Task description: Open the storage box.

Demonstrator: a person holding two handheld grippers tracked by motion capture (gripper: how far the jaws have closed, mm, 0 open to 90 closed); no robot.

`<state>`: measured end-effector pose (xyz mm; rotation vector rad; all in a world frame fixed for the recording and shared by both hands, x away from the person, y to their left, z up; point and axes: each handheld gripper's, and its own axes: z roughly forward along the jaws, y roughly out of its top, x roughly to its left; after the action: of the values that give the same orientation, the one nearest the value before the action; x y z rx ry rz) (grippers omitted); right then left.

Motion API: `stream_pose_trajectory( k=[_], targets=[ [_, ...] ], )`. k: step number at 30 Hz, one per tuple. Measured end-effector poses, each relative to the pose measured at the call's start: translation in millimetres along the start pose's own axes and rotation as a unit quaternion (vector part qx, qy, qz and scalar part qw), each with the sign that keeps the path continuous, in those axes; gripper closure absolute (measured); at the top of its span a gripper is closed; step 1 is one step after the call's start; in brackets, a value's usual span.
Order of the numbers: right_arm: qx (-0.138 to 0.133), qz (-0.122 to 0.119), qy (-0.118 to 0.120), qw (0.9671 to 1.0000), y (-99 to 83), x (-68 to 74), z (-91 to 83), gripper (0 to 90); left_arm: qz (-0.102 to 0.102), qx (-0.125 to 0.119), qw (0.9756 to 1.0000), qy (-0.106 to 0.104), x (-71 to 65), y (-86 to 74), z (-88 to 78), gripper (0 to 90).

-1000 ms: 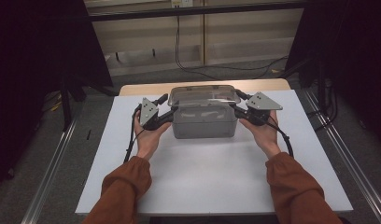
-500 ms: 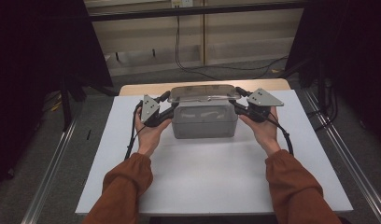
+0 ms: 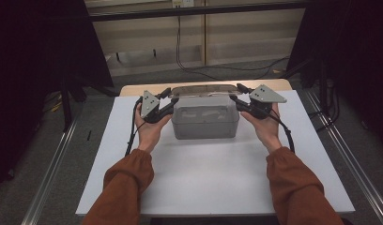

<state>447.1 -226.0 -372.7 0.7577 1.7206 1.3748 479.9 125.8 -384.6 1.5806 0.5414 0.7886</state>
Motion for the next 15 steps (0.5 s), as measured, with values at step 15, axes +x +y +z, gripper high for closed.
stream_pose_trajectory(
  k=[15],
  targets=[
    [-0.010,0.012,-0.004,0.9999,1.3,-8.4,5.4,58.5,-0.002,0.004,0.9999,0.009,5.3,3.7,4.9,63.2]
  ],
)
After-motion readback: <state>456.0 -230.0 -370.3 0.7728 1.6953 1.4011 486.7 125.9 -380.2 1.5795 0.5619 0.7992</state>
